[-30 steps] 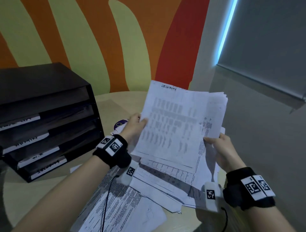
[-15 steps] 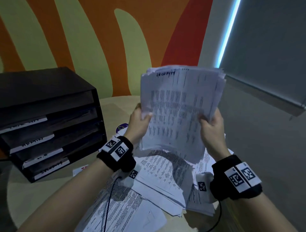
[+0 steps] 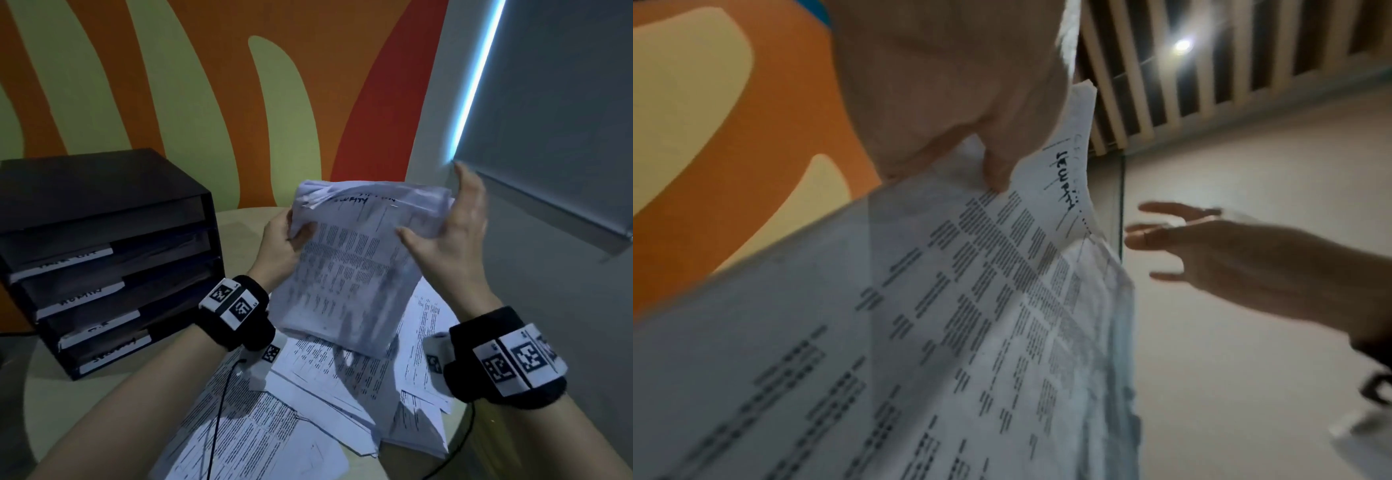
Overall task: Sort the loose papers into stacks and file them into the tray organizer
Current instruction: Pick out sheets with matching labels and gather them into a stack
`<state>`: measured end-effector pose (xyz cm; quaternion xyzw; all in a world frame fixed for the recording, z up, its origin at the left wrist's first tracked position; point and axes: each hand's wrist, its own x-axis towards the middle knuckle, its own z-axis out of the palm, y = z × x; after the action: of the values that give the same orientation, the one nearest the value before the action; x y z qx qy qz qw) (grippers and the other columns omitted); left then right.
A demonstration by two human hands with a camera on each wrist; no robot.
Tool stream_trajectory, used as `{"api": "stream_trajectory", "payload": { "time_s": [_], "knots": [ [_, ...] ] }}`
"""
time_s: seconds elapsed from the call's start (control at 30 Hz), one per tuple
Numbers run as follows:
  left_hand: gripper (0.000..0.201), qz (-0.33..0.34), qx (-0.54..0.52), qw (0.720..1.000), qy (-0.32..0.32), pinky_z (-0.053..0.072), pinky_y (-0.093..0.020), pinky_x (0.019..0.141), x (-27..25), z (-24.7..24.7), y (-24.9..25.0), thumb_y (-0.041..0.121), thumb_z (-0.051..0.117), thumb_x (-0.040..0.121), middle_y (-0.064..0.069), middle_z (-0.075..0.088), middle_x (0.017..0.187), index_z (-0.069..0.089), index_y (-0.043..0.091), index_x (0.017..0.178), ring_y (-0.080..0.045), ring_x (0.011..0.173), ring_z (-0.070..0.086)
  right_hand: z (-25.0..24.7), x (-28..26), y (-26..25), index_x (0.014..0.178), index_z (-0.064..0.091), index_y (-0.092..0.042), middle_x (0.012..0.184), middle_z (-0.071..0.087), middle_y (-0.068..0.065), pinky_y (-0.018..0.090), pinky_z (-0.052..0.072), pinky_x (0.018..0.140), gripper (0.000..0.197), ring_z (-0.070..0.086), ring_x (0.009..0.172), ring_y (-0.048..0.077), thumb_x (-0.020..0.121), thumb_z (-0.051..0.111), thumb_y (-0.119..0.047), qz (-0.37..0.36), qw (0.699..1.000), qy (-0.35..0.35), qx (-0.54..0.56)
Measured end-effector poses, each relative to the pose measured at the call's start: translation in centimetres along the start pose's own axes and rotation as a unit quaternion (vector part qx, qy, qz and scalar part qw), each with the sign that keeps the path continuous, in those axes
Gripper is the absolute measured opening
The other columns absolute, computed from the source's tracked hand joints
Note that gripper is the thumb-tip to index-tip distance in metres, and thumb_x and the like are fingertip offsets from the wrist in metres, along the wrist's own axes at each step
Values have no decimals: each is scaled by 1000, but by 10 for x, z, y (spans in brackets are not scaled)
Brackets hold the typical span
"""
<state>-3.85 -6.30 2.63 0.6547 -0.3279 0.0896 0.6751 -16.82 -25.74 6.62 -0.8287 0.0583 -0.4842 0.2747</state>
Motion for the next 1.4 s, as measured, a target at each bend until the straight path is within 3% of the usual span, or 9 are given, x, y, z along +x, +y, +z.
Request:
{"api": "stream_trajectory", "payload": {
  "time_s": [0.13, 0.23, 0.3, 0.43, 0.63, 0.77, 0.97, 1.13, 1.4],
  "knots": [
    [28, 150, 101, 982, -51, 48, -22, 92, 8, 2, 33, 7, 58, 96, 0, 66, 116, 59, 7, 124, -8, 108, 62, -14, 20, -28, 150, 25, -15, 151, 36, 3, 63, -2, 112, 97, 18, 147, 21, 71, 79, -25, -78, 981, -104, -141],
    [18, 223, 197, 951, -88, 51, -34, 76, 11, 1, 53, 10, 57, 94, -6, 69, 99, 63, 0, 108, -19, 89, 64, -13, 28, -33, 107, 61, -30, 102, 66, -4, 53, 29, 103, 37, 57, 105, 22, 73, 71, -20, -85, 975, -158, -128],
    [11, 219, 225, 945, -88, 47, -39, 68, 12, -4, 58, 9, 58, 92, -4, 64, 84, 61, -1, 96, -17, 76, 58, -10, 30, -26, 63, 50, -17, 62, 45, -11, 32, 35, 65, 21, 42, 63, 13, 77, 62, -7, -48, 979, -194, -25],
    [33, 100, 296, 950, 4, 45, -46, 97, 8, -36, 40, 27, 71, 85, 3, 58, 112, 56, 17, 113, -13, 108, 52, 0, 18, -2, 58, 52, -8, 56, 41, -14, 23, 29, 49, 30, 34, 54, 1, 82, 54, 10, 83, 967, -190, 151],
    [104, -142, 67, 982, 110, 44, -46, 104, -27, -98, 6, 48, 82, 64, -5, 48, 139, 26, 21, 147, -19, 126, 51, 12, -6, 38, 74, 66, -4, 66, 68, -2, 34, 51, 63, 13, 60, 61, 16, 85, 65, 2, 244, 921, -106, 286],
    [52, -174, -39, 984, 29, 50, -46, 101, -41, -96, -5, 9, 76, 78, -7, 69, 120, 58, 4, 127, -21, 110, 66, 30, -28, 31, 100, 69, -4, 90, 75, 3, 35, 58, 73, 16, 69, 79, 19, 86, 63, 1, 268, 873, -140, 384],
    [44, -149, -85, 982, 75, 58, -35, 85, -49, -111, -16, -4, 79, 71, -10, 73, 109, 66, 3, 112, -23, 101, 70, 46, -44, 36, 108, 69, -5, 107, 72, 12, 42, 56, 85, 57, 68, 94, 26, 62, 85, -35, 273, 845, -198, 415],
    [68, -221, -93, 970, 47, 58, -41, 87, -71, -111, -36, 31, 96, 47, -13, 73, 108, 71, 11, 107, -27, 101, 70, 61, -61, 42, 117, 65, -12, 112, 70, 13, 58, 49, 95, 44, 65, 106, 33, 76, 75, 0, 282, 851, -272, 350],
    [60, -176, -110, 977, 48, 58, -38, 83, -60, -117, -22, 32, 96, 45, -13, 72, 110, 75, 16, 99, -27, 102, 69, 63, -50, 21, 96, 70, -14, 102, 72, 16, 53, 52, 91, 15, 68, 94, 33, 86, 69, -4, 274, 880, -211, 327]
  ]
}}
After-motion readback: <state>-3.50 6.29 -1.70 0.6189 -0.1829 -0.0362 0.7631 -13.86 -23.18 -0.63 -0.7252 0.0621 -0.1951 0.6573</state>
